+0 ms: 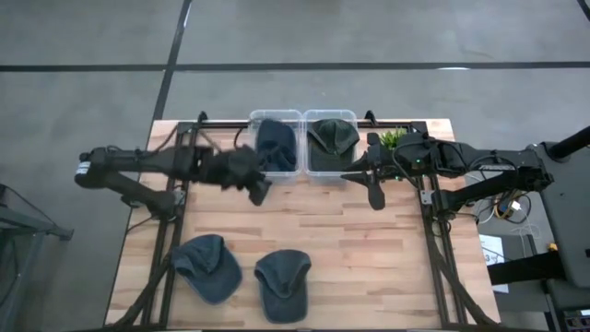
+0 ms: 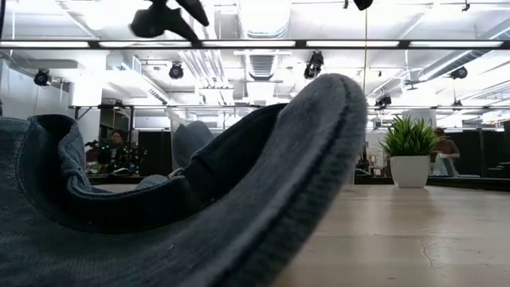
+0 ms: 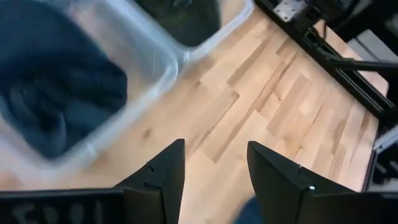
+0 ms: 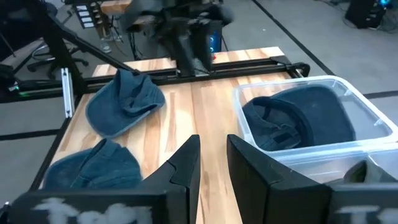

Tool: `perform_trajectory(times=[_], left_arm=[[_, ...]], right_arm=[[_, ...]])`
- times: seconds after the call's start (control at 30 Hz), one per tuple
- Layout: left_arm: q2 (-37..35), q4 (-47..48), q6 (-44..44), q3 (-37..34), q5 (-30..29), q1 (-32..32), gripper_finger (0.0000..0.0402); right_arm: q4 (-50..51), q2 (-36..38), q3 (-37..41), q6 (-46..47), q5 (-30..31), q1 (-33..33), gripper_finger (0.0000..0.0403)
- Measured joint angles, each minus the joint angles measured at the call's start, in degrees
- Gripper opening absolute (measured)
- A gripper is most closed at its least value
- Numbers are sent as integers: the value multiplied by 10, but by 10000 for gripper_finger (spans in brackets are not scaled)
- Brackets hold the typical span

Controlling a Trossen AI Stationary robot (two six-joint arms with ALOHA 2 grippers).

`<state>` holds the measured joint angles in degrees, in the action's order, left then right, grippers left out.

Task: Pick & Place hat
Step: Put the left blue cap into the left transparent bin

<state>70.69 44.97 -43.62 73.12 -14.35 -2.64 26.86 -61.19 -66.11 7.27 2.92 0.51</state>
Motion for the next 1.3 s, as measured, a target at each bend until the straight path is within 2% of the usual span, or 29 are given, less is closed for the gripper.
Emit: perform_trajectory(times=[0.1, 0.2, 0.43, 0.57, 0.73, 0.97, 1.3], left_arm=[[-6, 1, -113, -27, -37, -51, 165], [-8, 1, -187, -43, -48, -94, 165], [-8, 34, -196, -57, -48, -156, 165], [-8, 100, -130, -50, -45, -164, 165], [-7, 165, -14, -50, -13, -164, 165], [-7, 171, 191, -56, 14, -164, 165], [-6, 176, 383, -124, 161, -166, 165]], right_arm=[[0, 0, 6, -1, 0, 0, 73], [0, 0, 13, -4, -2, 0, 73], [-2, 0, 32, -4, -35, 0, 73], [-1, 0, 38, -4, -62, 0, 73], [-2, 0, 39, -4, -65, 1, 73], [-6, 0, 40, -4, -64, 1, 73], [-6, 0, 40, 15, -64, 1, 73]])
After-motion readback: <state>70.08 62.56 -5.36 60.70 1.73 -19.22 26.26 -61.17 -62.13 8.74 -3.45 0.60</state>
